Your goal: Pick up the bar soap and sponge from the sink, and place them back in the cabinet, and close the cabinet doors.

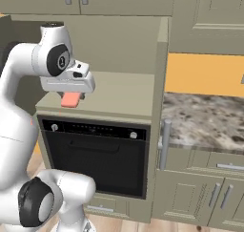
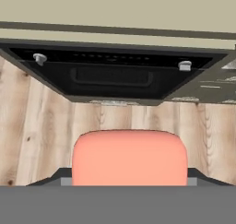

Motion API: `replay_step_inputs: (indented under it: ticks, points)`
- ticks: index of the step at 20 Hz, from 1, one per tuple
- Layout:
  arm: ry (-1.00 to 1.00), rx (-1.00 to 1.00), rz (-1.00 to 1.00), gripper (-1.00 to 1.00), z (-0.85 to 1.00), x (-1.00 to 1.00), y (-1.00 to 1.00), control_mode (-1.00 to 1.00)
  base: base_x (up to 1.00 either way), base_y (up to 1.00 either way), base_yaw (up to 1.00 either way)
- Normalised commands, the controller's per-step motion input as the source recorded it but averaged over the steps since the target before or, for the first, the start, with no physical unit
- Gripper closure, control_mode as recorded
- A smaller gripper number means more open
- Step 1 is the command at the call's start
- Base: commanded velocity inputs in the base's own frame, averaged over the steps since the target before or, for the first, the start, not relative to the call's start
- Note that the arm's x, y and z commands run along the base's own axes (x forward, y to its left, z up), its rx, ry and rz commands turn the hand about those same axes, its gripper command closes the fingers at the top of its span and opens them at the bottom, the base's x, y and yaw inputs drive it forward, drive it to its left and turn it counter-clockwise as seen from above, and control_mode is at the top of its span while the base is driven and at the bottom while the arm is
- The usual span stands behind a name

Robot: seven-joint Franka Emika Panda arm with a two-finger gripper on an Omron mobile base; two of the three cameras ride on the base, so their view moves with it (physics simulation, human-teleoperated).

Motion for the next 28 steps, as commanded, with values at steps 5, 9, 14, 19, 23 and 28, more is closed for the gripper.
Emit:
replay_step_inputs:
  ticks: [5, 9, 14, 19, 23, 28]
  points:
    - [-0.01, 0.0, 0.0, 1.0, 0.0, 0.71, 0.03, -1.0, 0.0, 0.0, 0.0]
    - [-0.03, 0.0, 0.0, 1.0, -0.02, 0.67, 0.01, -1.0, 0.0, 0.0, 0.0]
    - [-0.08, 0.0, 0.0, 1.0, -0.3, 0.52, 0.0, -1.0, 0.0, 0.0, 0.0]
    - [-0.11, 0.0, 0.0, 1.0, -0.53, 0.4, 0.0, -1.0, 0.0, 0.0, 0.0]
    - [-0.11, 0.0, 0.0, 1.0, -0.51, 0.35, 0.0, -1.0, 0.0, 0.0, 0.0]
    - [-0.06, 0.0, 0.0, 1.0, -0.37, 0.46, 0.0, -1.0, 0.0, 0.0, 0.0]
